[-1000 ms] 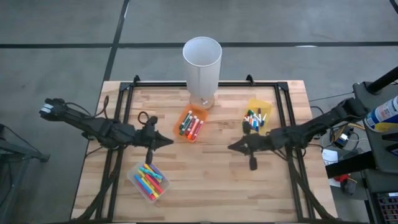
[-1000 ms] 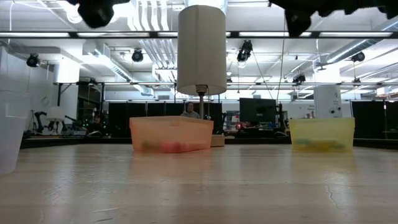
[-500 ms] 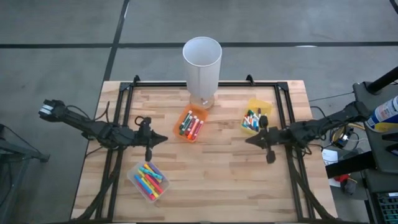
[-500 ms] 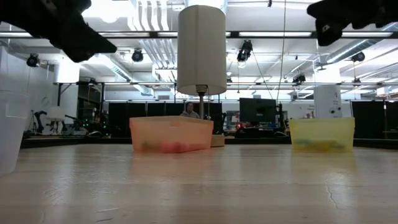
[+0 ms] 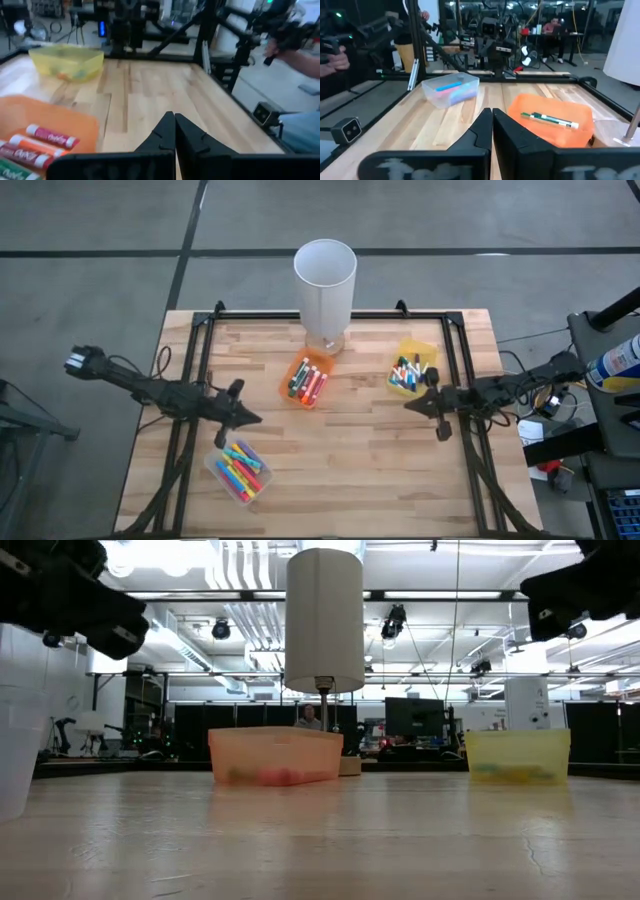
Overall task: Pick & Place Markers
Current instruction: Return to Home Position
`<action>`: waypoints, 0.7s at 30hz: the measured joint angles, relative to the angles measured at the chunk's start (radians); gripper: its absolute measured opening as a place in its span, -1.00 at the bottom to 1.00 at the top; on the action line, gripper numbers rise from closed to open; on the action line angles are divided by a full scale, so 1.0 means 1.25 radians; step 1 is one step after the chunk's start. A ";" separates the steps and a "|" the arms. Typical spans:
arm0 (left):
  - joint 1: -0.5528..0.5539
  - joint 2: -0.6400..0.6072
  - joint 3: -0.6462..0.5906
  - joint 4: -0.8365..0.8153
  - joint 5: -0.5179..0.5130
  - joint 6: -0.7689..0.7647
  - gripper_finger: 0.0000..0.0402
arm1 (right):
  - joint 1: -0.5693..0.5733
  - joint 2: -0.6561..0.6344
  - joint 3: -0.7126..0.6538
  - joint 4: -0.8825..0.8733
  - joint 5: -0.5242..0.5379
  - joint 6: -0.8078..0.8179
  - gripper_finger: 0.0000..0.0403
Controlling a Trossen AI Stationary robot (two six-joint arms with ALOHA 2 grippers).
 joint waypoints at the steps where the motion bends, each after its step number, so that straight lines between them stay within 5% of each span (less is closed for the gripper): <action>1: 0.001 -0.018 -0.010 0.007 0.001 0.002 -1.00 | 0.000 -0.015 -0.005 -0.009 -0.003 -0.002 -0.96; 8: 0.003 -0.140 -0.062 0.006 0.116 0.048 -1.00 | 0.000 -0.108 -0.018 -0.140 -0.046 0.001 -0.96; 21: 0.006 -0.340 -0.100 -0.114 0.132 0.053 -1.00 | 0.000 -0.224 -0.021 -0.258 -0.102 -0.034 -0.96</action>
